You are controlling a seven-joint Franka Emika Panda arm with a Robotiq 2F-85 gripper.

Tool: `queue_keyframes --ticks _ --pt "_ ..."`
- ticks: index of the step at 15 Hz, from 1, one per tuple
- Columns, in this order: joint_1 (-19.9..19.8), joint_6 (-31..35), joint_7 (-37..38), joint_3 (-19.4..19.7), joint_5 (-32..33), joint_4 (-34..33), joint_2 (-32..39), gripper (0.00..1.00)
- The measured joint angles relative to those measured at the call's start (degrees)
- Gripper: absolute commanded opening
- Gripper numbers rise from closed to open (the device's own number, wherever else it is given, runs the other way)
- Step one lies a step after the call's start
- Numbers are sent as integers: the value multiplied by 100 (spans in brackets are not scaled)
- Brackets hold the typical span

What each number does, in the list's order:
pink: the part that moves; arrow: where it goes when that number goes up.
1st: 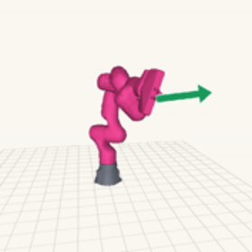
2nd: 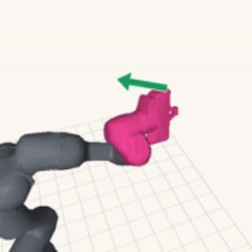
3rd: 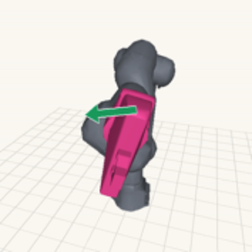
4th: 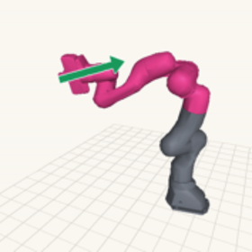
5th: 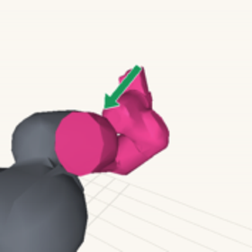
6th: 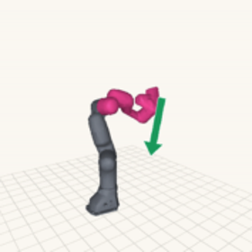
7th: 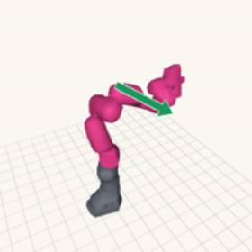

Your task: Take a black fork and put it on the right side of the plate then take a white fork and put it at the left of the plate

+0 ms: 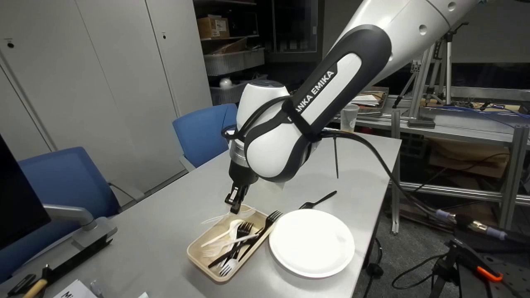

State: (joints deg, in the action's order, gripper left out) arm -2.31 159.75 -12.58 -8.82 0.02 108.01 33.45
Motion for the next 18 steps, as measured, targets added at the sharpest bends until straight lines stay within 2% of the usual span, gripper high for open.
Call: queue_keyframes --ticks 11,14,18 --pt "-139 -1143 -69 -282 -890 1730 -1412 1" --pt "-103 -1349 -97 -322 -1102 2165 -1603 1" --pt "39 -1307 82 -318 -1232 2512 -1583 1"
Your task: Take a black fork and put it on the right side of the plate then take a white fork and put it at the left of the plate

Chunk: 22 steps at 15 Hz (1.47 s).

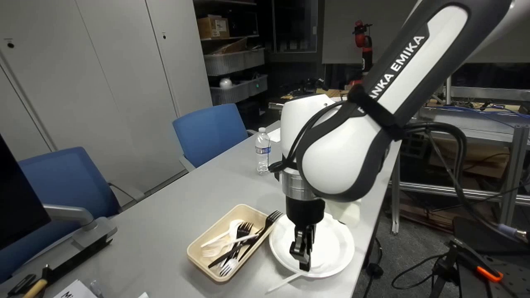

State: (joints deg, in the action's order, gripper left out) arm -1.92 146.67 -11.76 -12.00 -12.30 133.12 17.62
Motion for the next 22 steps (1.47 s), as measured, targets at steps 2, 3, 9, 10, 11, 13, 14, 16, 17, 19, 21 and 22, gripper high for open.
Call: queue_keyframes --ticks 2,3,9,10,11,13,14,16,17,19,21,22 --pt "157 131 398 26 6 44 84 1" --pt "270 264 661 48 20 44 147 1" --pt "1105 1500 2395 553 380 -64 621 1" --pt "1249 1630 2662 732 485 -96 691 1" --pt "1383 1721 2905 924 584 -125 753 1" --pt "1607 1826 3273 1273 723 -155 837 1" --pt "1700 1849 3415 1416 768 -157 867 1" --pt "1825 1851 3605 1584 786 -156 908 1" --pt "1862 1851 3670 1609 786 -156 925 1" --pt "1931 1851 3760 1612 786 -154 944 1" --pt "2025 1851 3835 1612 786 -150 947 1" --pt "2072 1851 3882 1613 786 -147 948 1"
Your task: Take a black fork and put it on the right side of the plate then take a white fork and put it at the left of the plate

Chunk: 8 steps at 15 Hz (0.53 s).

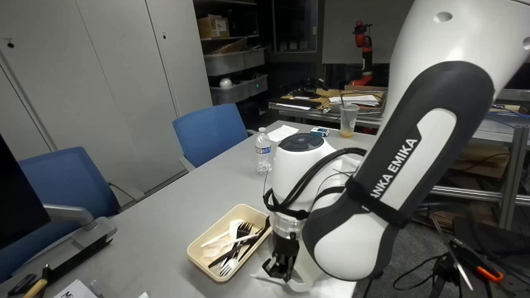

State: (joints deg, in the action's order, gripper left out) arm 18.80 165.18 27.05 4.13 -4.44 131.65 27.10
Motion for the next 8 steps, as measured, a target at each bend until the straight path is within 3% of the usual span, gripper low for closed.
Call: queue_keyframes --ticks 3,4,6,8 --pt "113 -4 167 24 0 19 8 1" --pt "142 -4 208 42 0 24 8 29" --pt "162 -13 276 54 0 31 8 37" --pt "162 -17 301 56 0 46 8 52"
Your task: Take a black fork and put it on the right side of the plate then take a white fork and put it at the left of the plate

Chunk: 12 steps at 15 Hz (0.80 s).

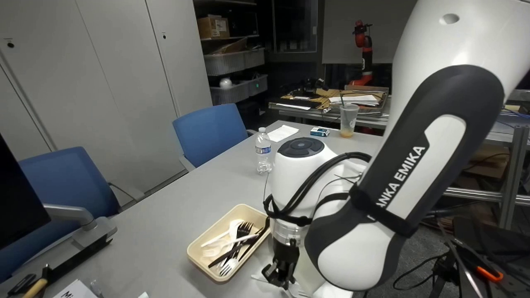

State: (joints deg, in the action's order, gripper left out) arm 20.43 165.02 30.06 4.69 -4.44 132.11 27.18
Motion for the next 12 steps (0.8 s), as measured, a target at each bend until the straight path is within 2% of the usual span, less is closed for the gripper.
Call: queue_keyframes --ticks 6,9,12 --pt "-13 -69 -16 -26 -3 19 -41 98" --pt "-81 -275 -205 -122 -3 27 -198 100" --pt "-323 -678 -677 -363 -3 61 -514 100"
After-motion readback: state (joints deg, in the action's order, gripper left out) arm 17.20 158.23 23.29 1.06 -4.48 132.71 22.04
